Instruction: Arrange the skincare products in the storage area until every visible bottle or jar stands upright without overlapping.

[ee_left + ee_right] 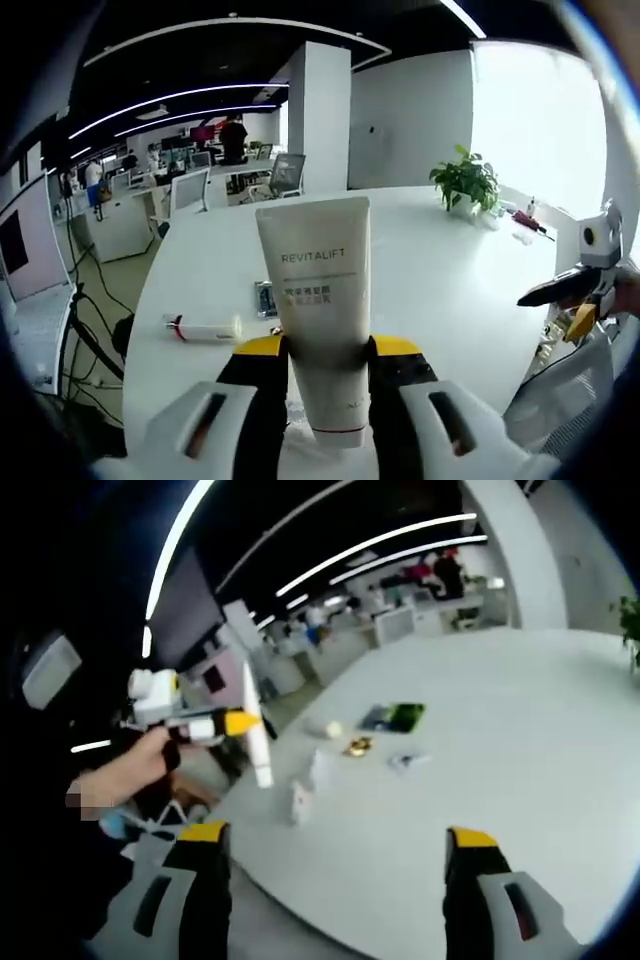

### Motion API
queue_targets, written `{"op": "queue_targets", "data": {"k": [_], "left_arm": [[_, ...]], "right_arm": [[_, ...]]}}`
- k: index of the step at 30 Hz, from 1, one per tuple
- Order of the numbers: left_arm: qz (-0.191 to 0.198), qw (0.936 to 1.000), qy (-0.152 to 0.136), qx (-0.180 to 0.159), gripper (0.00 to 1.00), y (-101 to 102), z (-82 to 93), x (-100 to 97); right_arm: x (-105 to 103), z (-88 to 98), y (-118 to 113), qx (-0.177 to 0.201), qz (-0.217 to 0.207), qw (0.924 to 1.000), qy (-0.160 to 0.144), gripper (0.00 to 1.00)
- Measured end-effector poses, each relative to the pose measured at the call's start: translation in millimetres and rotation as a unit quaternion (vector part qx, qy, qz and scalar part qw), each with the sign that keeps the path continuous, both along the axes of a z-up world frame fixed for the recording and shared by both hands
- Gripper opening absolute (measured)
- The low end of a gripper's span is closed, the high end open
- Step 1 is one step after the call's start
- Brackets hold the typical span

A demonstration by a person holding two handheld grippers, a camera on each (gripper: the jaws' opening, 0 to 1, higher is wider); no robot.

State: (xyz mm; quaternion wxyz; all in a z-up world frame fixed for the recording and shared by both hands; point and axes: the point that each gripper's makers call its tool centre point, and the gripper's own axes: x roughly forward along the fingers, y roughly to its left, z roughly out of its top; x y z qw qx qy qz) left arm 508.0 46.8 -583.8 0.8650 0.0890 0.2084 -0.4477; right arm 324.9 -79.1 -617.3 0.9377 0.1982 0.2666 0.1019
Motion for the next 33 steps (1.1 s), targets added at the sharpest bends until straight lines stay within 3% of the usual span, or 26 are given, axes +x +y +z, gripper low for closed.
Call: {"op": "queue_targets", "data": {"k": [18,21,28,33], "left_arm": [[-0.04,0.9991,-0.002,-0.012,0.3,-17,20.0,-45.5],[-0.047,0.9988,-0.004,-0.016,0.3,-19,25.8,-51.7],[-0.064,0.9977,-0.014,-0.02,0.3,-27,36.0,-64.6],[-0.076,0.9967,-0.026,-0.01,0.3,-28,39.1,-72.2]], "right_arm": [[17,28.8,25,0.016,0.014,0.9991,-0.038,0.84],[25,39.9,33,0.001,0.024,0.9984,-0.052,0.83],[40,67.7,45,0.005,0.038,0.9954,-0.088,0.81],[46,87.1,59,0.037,0.045,0.9912,-0.119,0.75]]}}
